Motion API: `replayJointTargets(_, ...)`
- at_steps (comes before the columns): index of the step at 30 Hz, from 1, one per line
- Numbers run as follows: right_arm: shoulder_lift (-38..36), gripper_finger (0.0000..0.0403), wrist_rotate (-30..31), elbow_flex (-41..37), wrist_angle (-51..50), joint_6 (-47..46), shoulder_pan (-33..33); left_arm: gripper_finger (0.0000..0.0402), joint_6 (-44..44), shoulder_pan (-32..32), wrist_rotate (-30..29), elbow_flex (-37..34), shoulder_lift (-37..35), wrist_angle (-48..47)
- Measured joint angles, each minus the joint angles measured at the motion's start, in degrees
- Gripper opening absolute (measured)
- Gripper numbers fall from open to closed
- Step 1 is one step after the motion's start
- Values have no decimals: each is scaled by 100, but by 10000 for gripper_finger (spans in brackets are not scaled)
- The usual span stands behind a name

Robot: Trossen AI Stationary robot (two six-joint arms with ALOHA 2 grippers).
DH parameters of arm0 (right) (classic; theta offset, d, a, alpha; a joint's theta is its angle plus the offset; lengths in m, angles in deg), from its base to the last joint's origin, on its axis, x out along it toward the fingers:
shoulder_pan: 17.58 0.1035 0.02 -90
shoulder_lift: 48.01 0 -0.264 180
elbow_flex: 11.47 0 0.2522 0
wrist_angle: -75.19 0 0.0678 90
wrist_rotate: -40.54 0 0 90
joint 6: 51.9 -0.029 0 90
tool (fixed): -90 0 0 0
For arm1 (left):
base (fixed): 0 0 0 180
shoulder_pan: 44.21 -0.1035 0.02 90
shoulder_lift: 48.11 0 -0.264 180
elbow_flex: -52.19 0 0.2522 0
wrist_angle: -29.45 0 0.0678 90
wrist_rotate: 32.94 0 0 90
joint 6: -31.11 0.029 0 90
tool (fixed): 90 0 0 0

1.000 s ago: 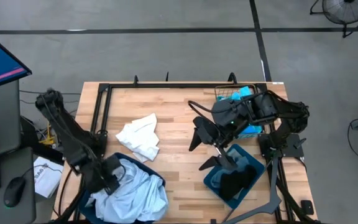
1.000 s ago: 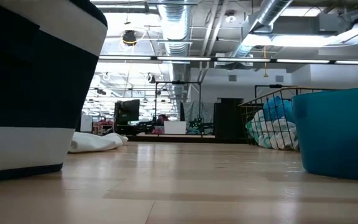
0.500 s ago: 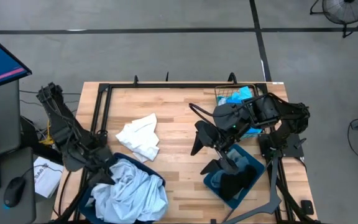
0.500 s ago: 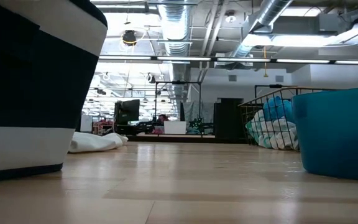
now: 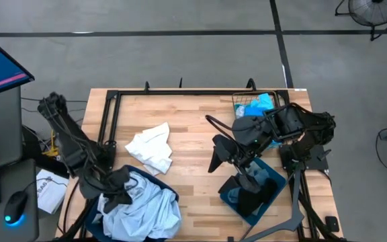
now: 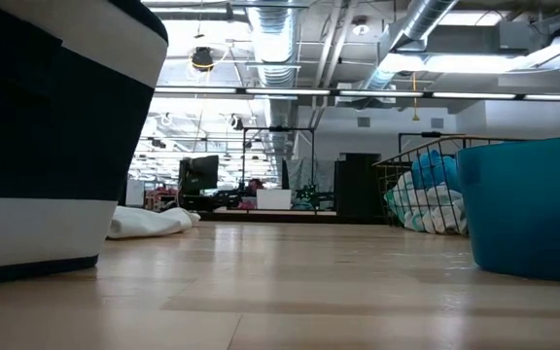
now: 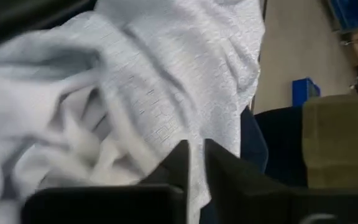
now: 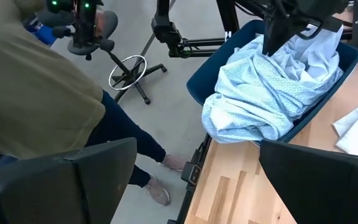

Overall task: Pick & Place Cloths
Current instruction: Put the white shirt into the laundry organizer

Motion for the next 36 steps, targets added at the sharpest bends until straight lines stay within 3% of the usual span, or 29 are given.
replayJointTargets(2,0,333,0,0,0,-12,1,10,245,-134,3,208,205,74)
replayJointTargets(11,0,333,11,0,0,-89,1,0,2480,-937,-251,1096,830,479)
replayJointTargets(17,0,333,9,0,0,-108,24,0,3385,-1377,280,1091,1394,846)
replayJointTargets(23,0,333,2,0,-86,-104,43,0,4362,-1433,581,1091,2192,1980)
replayJointTargets(31,0,333,-4,0,-457,4,109,0,4062,-1332,1067,1034,3082,2094)
replayJointTargets(36,0,333,-4,0,-578,24,161,0,3110,-1315,1102,752,3257,1403)
